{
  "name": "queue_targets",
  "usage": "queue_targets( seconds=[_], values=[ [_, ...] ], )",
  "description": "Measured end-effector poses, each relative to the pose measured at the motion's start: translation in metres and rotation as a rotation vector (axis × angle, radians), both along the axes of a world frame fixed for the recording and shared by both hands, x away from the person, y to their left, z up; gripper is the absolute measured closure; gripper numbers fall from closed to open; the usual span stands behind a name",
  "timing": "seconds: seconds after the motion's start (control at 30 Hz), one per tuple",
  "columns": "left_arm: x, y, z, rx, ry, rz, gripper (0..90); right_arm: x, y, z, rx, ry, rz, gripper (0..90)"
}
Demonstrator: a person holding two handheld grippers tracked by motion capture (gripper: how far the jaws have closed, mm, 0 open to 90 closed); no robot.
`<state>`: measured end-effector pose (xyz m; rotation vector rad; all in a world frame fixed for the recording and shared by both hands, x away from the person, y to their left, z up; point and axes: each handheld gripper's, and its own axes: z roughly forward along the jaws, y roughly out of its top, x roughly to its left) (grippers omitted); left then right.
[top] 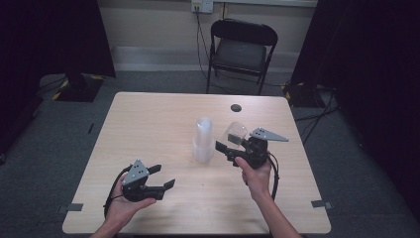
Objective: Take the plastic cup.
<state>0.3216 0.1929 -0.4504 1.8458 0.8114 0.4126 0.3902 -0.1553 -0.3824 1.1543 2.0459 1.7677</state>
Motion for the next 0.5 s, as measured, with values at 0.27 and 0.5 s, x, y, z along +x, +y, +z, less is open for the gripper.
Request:
queue_targets(
  seconds=[0.27,0.5],
  values=[
    [0.007,-0.003,0.015,-0.001,-0.040,-0.038,33.9,-0.013,0.000,-0.004,-0.038,0.023,-0.005,32.6],
    [0.016,-0.011,0.023,-0.030,-0.073,-0.069,35.4,-0.020,-0.002,-0.011,-0.001,0.056,0.006,32.8]
  ],
)
